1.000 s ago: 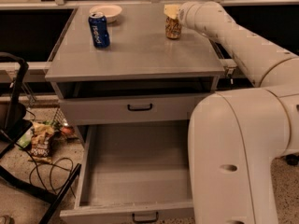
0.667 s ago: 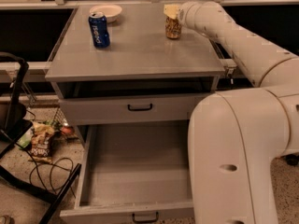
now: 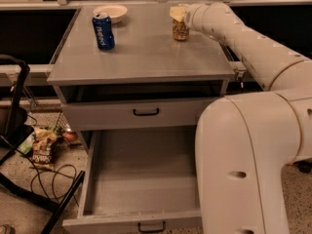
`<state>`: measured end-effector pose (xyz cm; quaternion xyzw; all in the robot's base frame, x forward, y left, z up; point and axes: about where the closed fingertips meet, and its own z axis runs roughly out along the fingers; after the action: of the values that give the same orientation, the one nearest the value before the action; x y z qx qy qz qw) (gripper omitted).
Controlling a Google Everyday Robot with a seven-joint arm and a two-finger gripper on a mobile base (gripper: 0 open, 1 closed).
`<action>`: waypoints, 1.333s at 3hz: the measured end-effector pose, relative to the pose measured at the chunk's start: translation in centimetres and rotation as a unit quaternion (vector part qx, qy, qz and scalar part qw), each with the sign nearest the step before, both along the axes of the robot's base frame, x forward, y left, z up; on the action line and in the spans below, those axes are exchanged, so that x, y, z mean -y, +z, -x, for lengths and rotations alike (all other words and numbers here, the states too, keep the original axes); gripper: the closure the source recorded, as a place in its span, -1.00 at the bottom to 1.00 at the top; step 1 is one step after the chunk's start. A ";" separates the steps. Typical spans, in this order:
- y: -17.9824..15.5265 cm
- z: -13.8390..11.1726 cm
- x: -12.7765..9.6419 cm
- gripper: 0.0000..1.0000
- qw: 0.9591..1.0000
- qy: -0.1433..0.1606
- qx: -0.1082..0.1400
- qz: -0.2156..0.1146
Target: Pick orange can from middle drawer and place on counter
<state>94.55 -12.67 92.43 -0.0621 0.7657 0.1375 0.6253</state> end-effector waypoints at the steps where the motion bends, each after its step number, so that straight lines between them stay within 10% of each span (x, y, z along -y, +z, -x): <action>1: 0.0 0.0 0.0 -1.00 1.000 0.000 0.000 0.000; 4: 7.7 1.9 -0.8 -1.00 0.998 0.033 0.046 0.026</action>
Offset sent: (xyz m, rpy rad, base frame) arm 0.0000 0.0000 0.0000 0.0000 0.0000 0.0000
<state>92.63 -11.86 100.10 -0.1101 0.7373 0.1348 0.6528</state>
